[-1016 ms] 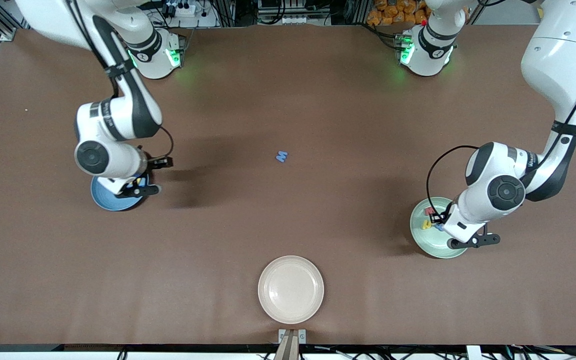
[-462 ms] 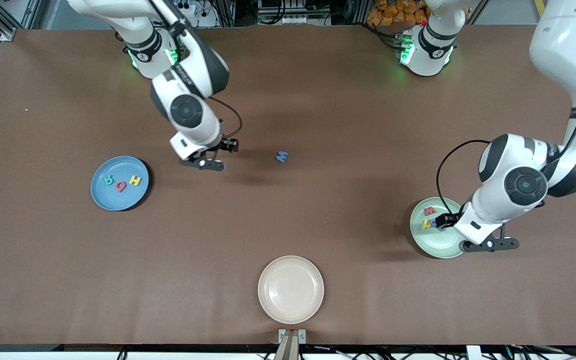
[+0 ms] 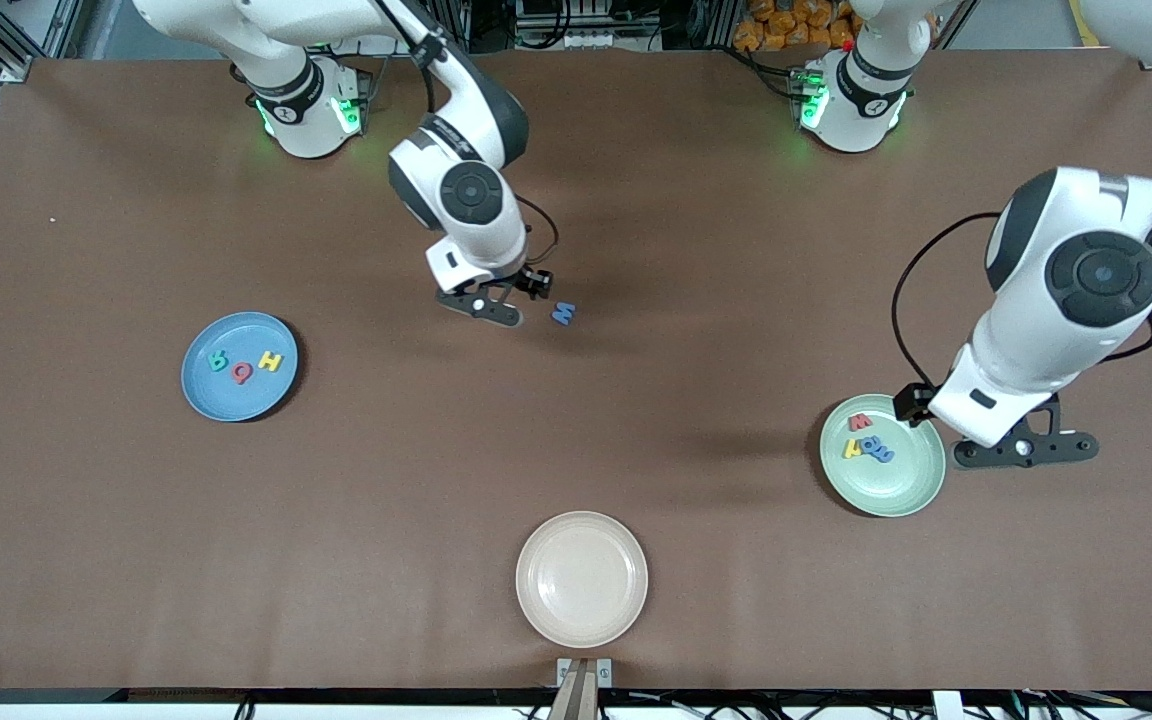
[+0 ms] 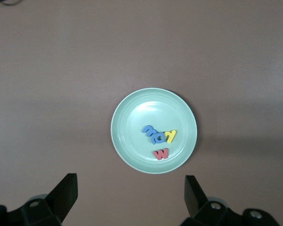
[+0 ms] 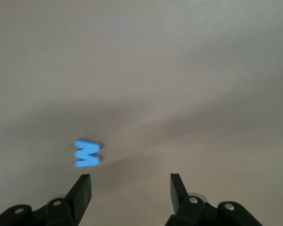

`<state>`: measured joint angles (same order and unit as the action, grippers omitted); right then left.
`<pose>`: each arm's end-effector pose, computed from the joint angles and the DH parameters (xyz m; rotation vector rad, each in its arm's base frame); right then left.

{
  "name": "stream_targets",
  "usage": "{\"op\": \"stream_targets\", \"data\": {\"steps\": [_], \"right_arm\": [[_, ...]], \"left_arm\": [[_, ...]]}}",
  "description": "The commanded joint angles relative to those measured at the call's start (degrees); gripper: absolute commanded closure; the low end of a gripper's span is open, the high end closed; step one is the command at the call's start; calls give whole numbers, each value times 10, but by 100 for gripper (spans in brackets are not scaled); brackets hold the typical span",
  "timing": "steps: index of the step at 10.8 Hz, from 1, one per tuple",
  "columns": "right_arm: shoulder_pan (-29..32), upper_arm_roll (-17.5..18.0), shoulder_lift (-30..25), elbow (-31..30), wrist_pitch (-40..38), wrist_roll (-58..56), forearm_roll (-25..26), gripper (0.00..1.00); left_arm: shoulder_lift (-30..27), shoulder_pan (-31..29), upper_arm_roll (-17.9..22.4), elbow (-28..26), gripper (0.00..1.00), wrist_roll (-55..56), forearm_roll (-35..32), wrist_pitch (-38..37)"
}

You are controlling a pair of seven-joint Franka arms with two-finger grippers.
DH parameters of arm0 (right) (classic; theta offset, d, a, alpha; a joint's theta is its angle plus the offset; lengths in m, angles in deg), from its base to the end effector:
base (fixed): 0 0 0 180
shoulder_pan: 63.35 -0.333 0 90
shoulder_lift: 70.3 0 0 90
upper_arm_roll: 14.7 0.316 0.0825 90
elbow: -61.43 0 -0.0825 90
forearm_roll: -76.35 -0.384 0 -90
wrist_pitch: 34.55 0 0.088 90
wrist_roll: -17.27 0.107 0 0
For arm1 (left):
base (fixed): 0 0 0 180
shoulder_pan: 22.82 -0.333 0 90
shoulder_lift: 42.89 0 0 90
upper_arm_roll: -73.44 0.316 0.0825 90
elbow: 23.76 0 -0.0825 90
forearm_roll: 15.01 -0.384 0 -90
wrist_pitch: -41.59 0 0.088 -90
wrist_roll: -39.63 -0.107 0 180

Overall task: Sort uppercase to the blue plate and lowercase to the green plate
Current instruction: 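Move the right gripper to the blue M while the left gripper withdraws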

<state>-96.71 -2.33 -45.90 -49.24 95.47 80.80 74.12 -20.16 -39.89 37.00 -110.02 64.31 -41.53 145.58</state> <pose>0.4319 0.4367 0.2645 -3.0816 0.5483 0.2230 0.6516 -0.1269 0.4747 -2.9363 -0.0216 -0.1116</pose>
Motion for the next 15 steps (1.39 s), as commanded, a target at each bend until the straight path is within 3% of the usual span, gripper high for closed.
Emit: {"op": "stream_targets", "data": {"steps": [1,3,4,5,7,8,10,12,15], "right_arm": [[-21,-1,47,28,40,35,3,24],[-29,-1,64,34,67,45,5,24],[-36,-1,74,36,76,49,6,24],[-43,-1,86,43,96,67,6,24],[-46,-2,101,54,101,77,33,24],[-46,-2,101,53,102,78,47,28],[-46,-5,102,52,102,85,50,31],[-48,-5,116,53,117,123,90,31],[-48,-4,126,53,129,158,117,33]], "left_arm": [[-44,-6,-5,1,0,-19,44,-19],[-79,-7,4,3,0,-48,92,-21],[-94,1,27,2,0,-66,98,-22],[-111,33,70,1,0,-87,122,-28],[-137,149,220,0,0,-126,176,-34],[-145,183,267,-1,0,-147,191,-34],[-158,198,293,-3,0,-173,203,-48],[-166,223,331,-5,0,-174,230,-59],[-182,222,333,-34,0,-202,270,-61]]}}
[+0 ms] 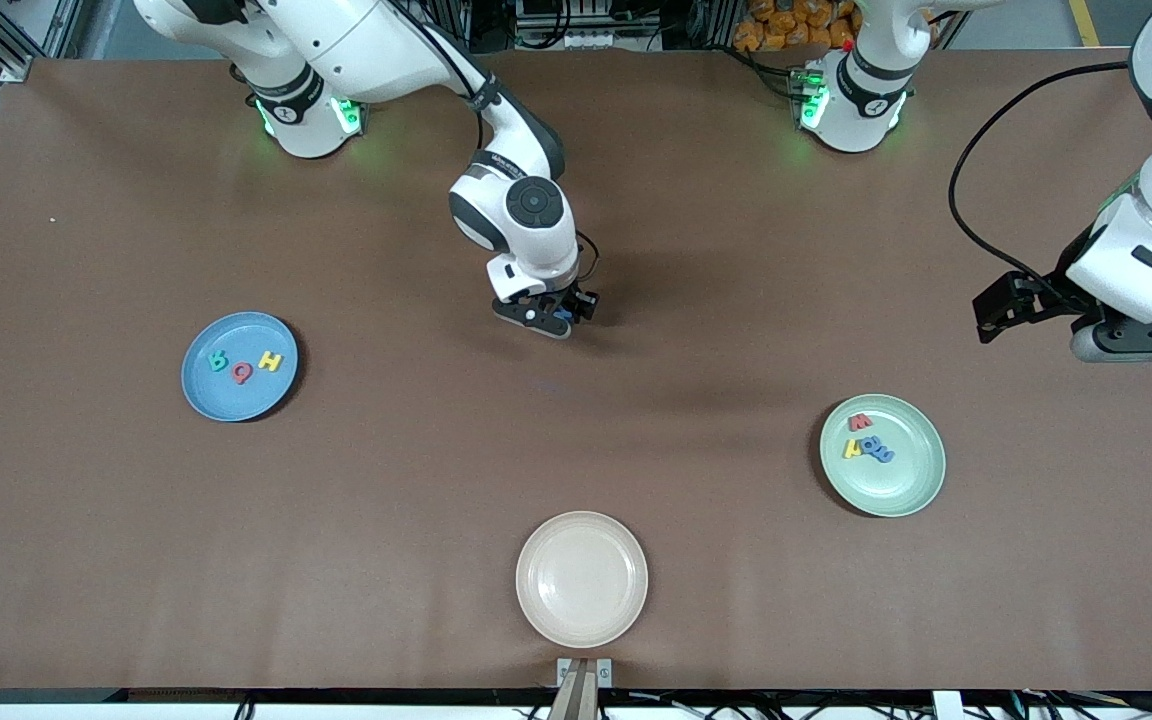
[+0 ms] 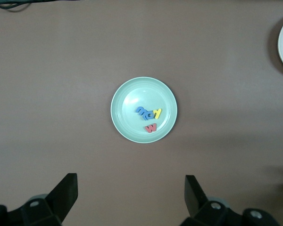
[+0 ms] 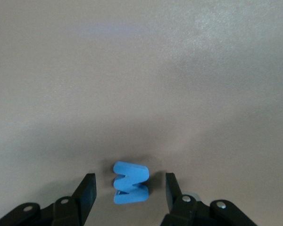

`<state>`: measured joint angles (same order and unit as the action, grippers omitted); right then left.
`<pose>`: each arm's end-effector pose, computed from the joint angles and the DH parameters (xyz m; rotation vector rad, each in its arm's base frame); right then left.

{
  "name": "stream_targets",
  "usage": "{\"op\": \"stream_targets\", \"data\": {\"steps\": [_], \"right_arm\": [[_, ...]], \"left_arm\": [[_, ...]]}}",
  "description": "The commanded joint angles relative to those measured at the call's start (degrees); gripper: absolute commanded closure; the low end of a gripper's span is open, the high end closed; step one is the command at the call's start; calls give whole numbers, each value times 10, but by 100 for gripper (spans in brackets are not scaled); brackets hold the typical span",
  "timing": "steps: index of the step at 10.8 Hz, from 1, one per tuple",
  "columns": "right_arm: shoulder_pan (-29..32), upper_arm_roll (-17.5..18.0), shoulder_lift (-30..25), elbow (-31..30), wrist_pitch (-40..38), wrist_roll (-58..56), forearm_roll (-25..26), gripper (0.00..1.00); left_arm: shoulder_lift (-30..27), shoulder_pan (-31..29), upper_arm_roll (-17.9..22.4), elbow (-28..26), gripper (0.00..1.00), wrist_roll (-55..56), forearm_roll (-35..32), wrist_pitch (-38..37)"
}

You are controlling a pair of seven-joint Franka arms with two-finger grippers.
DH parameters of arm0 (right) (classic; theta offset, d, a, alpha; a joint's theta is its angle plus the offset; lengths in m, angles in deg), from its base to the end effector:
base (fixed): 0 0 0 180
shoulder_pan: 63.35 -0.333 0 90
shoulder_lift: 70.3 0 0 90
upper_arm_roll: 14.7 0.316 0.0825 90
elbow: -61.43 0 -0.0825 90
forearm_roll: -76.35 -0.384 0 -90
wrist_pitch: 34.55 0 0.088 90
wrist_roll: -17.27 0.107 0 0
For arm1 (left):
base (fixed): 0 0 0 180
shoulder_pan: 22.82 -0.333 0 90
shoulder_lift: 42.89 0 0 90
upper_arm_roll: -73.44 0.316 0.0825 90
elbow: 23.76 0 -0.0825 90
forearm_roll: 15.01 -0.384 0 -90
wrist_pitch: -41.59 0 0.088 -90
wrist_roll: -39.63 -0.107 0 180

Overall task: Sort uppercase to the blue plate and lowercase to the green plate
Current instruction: 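Lower the right gripper and grasp the blue M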

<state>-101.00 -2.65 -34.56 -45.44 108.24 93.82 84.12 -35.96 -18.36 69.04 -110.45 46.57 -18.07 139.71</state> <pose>0.4189 0.4844 0.1875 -3.0429 0.6184 0.0393 0.5985 -0.0854 0.5954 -3.1056 0.0591 -0.1308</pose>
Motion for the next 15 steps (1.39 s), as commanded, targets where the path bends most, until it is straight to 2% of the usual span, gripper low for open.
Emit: {"op": "stream_targets", "data": {"steps": [1,4,8,10,12,15], "right_arm": [[-5,-1,14,17,0,32,17,35],[-5,-1,15,17,0,32,15,43],[-10,-1,19,17,0,32,18,61],[-12,-1,21,17,0,32,17,65],[-13,-1,21,17,-1,31,17,78],[-8,-1,17,18,-7,19,17,79]], "left_arm": [[-31,7,18,-31,0,-27,38,-3],[-36,6,21,-33,0,-27,37,-14],[-34,8,41,-33,0,-39,35,-17],[-32,9,54,-33,0,-49,35,-17],[-31,9,54,-33,0,-48,35,-17],[-32,9,55,-32,0,-48,35,-17]]}}
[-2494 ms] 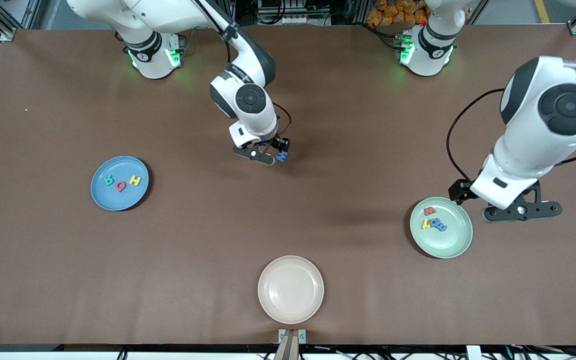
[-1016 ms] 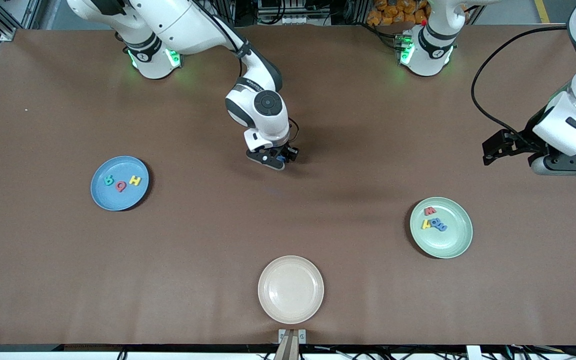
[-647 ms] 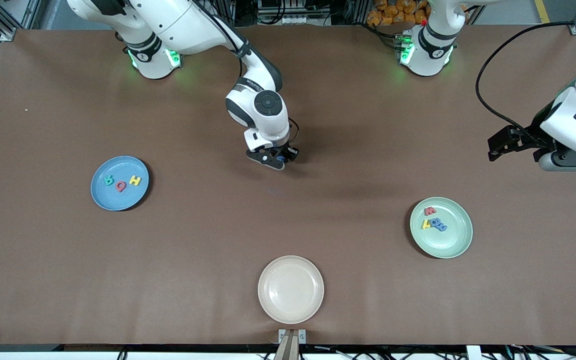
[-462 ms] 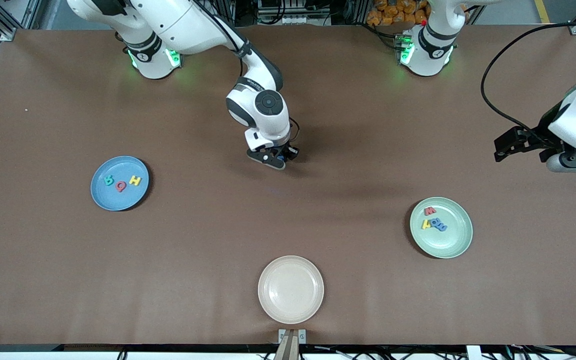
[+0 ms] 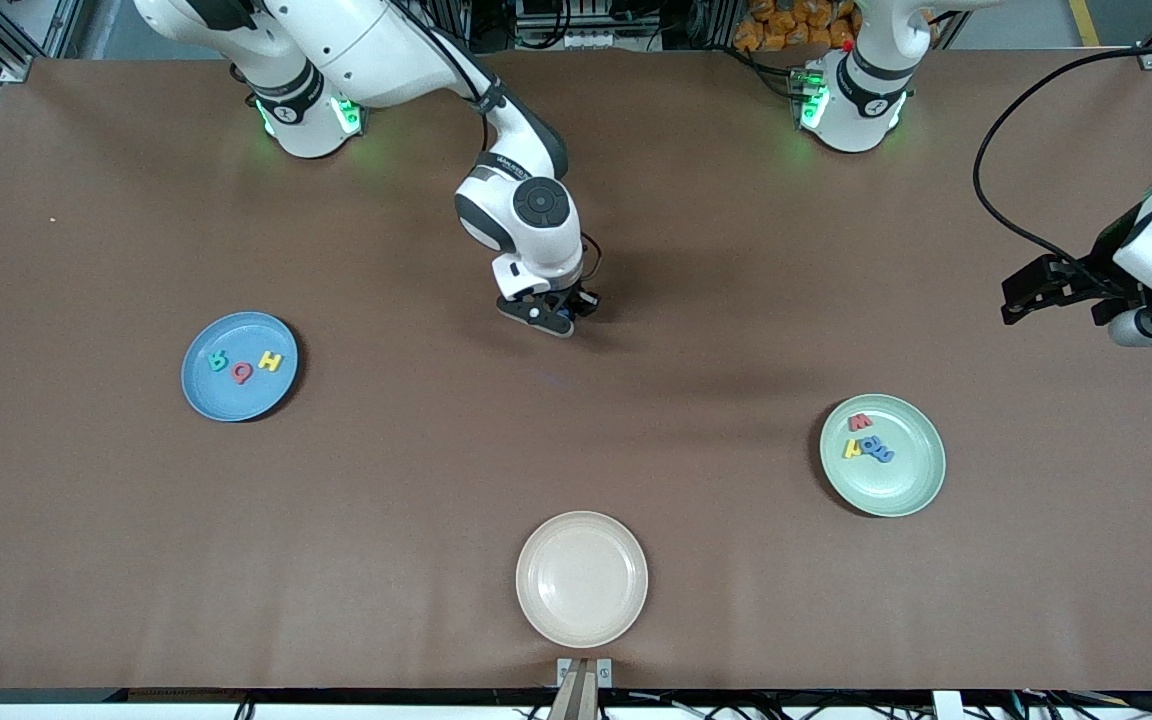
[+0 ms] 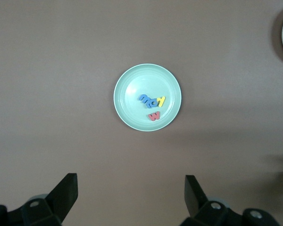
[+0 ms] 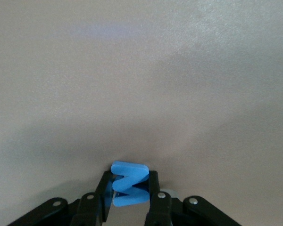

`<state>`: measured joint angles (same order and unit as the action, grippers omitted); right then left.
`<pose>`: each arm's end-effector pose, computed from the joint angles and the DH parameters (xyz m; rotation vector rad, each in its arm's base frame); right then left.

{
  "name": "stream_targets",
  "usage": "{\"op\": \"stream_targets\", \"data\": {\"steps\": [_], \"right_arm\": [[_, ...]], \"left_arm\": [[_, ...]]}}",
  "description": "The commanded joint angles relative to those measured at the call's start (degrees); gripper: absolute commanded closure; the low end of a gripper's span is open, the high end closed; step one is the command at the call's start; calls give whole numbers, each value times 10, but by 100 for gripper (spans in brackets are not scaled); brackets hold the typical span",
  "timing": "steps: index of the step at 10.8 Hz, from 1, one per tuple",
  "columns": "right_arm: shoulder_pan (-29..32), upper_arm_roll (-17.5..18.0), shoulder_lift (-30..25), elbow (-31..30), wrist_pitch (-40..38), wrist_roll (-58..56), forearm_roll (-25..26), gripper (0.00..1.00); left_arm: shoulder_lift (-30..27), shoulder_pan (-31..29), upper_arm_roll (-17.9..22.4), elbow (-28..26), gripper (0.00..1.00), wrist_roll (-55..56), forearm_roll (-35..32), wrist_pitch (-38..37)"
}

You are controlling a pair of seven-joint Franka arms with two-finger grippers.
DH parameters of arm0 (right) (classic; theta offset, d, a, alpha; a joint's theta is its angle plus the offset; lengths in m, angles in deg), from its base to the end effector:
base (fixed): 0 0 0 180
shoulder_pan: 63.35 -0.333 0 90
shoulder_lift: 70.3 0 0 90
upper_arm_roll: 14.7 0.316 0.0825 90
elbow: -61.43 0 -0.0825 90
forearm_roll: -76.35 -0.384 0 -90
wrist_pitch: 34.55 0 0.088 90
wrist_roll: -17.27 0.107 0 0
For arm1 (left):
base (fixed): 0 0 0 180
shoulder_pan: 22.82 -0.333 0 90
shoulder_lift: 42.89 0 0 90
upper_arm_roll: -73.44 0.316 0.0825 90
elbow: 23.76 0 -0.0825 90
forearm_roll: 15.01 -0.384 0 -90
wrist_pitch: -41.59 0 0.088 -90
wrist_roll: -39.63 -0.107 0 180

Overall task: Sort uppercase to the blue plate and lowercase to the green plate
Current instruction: 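Lower the right gripper and grasp the blue M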

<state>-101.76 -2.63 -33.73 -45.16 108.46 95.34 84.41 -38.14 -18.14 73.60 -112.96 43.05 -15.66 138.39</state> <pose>0.4122 0.4902 0.1806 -3.0446 0.6343 0.0445 0.5886 -0.0455 0.5944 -3.1324 0.0318 -0.0790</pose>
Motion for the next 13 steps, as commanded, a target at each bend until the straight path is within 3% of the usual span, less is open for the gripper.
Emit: {"op": "stream_targets", "data": {"steps": [1,4,8,11,13], "right_arm": [[6,-1,4,25,-23,-11,11,79],[19,-2,-2,80,-148,-77,5,79],[61,-16,-29,76,-192,-226,-22,79],[83,-47,-43,75,-229,-340,-22,79],[94,-87,-53,68,-248,-447,-31,79]], "left_arm": [[-12,7,10,-5,0,-14,11,-4],[-13,8,10,-2,0,-13,11,-4],[-15,9,11,1,0,-10,10,-5],[-15,9,11,0,0,-6,10,-8],[-15,9,11,1,0,-3,10,-8]]}}
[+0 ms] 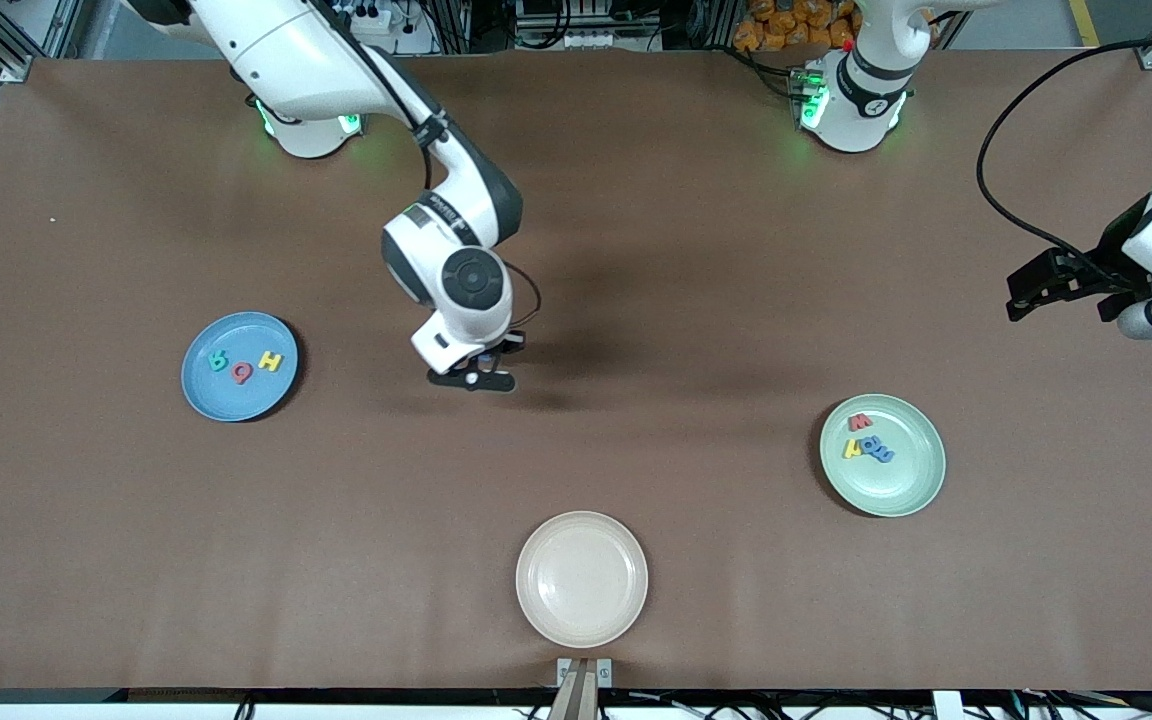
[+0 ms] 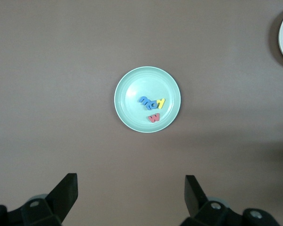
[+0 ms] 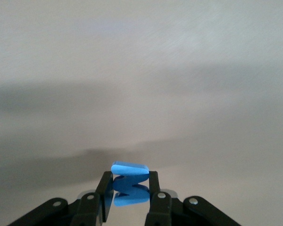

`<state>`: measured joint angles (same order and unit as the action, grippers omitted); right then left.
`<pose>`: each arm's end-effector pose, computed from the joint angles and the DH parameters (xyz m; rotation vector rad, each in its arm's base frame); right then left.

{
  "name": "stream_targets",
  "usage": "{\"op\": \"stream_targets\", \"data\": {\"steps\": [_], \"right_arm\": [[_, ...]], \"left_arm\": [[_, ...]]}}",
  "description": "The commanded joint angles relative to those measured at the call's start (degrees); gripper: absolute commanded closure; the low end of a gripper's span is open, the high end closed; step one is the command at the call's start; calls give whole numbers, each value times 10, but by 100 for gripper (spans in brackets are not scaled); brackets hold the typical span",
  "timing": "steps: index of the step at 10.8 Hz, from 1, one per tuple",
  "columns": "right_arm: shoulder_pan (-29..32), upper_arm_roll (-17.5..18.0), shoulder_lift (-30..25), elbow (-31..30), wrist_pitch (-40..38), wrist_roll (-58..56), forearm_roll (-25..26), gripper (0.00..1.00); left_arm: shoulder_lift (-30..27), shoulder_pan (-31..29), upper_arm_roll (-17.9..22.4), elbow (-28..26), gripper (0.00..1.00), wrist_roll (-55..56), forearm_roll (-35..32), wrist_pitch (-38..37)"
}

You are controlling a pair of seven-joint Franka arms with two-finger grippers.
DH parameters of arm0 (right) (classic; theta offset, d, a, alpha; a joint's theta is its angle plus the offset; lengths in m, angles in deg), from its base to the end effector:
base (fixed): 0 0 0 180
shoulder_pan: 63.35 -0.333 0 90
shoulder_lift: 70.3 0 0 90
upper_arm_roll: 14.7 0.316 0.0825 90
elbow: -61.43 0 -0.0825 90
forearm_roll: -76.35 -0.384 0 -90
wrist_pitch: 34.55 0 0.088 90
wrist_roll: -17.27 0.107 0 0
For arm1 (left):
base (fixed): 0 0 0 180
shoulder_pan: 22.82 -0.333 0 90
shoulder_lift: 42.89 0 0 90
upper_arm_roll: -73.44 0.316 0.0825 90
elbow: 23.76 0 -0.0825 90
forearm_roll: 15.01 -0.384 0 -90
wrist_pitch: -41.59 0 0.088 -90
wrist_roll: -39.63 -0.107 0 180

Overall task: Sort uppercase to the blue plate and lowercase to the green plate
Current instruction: 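Carry the blue M with the right gripper over the blue plate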

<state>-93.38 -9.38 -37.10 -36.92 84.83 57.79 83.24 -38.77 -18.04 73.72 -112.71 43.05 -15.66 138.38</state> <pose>0.5348 0.3660 0.2375 2.9699 -0.0445 -0.2031 0.5859 -0.0451 0.6030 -3.1326 0.0311 -0.1028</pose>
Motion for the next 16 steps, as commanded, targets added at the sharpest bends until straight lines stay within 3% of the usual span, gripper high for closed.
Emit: {"op": "stream_targets", "data": {"steps": [1,6,11,14,16], "right_arm": [[13,-42,-24,-24,-12,-121,-46,79],[51,-146,-66,-80,-12,-392,-67,79],[85,-236,-139,-184,-10,-598,-65,79],[104,-271,-154,-248,22,-668,-65,78],[116,-279,-150,-310,100,-683,-68,78]], "left_arm": [[-8,8,9,-3,0,-3,10,-8],[-11,6,3,-2,0,-3,9,-13],[-10,7,-3,-1,0,-3,9,-13],[-7,7,-7,-1,0,-2,10,-13],[-7,7,-11,4,0,-2,10,-13]]}}
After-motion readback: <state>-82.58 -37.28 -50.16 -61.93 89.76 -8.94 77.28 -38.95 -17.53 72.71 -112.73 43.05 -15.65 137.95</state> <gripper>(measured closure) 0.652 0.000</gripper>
